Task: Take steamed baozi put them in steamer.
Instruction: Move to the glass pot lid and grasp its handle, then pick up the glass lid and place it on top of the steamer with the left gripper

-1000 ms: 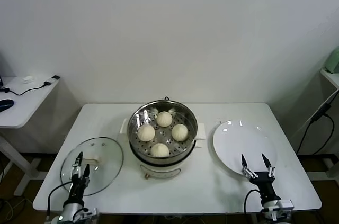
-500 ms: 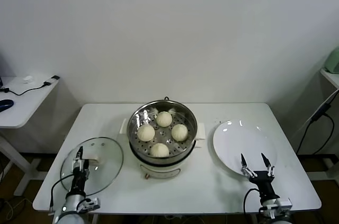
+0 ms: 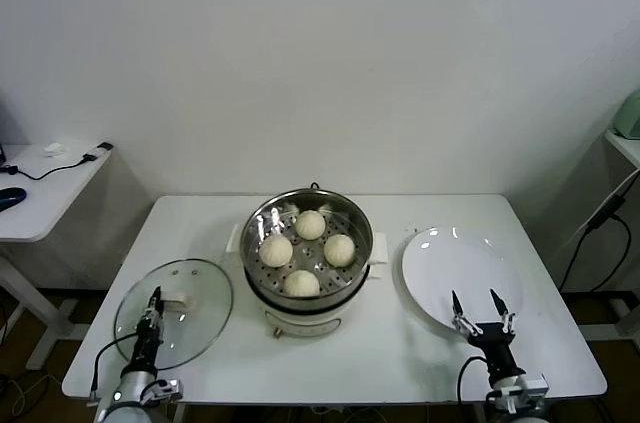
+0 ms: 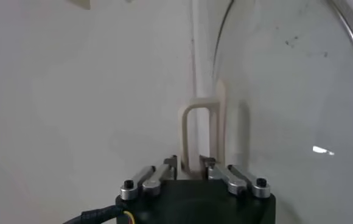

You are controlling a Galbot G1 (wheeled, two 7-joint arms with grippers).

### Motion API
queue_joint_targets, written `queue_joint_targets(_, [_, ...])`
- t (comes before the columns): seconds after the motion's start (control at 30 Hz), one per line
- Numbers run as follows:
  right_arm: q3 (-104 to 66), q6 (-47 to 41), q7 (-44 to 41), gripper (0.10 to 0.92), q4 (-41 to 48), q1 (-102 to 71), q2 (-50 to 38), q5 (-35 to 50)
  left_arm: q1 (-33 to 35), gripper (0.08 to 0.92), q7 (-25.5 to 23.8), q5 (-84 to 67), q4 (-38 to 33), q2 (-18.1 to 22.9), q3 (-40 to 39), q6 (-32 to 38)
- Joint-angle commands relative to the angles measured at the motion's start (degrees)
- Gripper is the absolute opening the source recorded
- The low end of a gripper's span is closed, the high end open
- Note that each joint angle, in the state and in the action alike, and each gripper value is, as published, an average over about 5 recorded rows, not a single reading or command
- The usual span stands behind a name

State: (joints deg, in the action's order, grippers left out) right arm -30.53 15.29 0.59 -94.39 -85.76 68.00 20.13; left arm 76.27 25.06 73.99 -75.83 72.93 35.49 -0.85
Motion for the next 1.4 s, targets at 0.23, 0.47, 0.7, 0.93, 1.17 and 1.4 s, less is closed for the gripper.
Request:
queue_joint_targets(0.23, [-0.7,0.2,-0.1,0.823,-1.2,-0.6,-0.2,-0.3,3.4,0.141,-1.5,-9.0,-9.7,-2.1,1.4,2.1])
queue_joint_targets(0.47, [-1.2,-0.1,-0.2,0.823,-2.1,-1.1,-1.0,-0.6,9.0,0.14,-13.2,-19.0,-28.2,-6.4,5.0,-7.7])
queue_joint_targets(0.7, [-1.4,-1.5,-0.1,0.823,-2.8,-1.5,-1.2,-2.2,10.2,0.14,-26.2,-20.3,-45.0,-10.5,5.3,-22.5])
queue_joint_targets(0.93, [-1.8,-0.9,-1.0,0.822,-2.0,-1.6,-1.4,-2.5,2.8,0.14,-32.1,-7.8,-51.6,-10.2,-9.3,-33.2])
queue_joint_targets(1.17, [-1.8,0.9,-1.6,0.823,-1.3,-1.9,-1.3,-2.5,-5.5,0.14,-37.9,3.6,-50.1,-3.9,-28.1,-41.0])
queue_joint_targets(1.4, [-2.0,2.3,-2.2,0.823,-0.6,-2.1,-1.5,-2.3,-11.2,0.14,-41.6,13.4,-44.8,7.0,-38.6,-43.4])
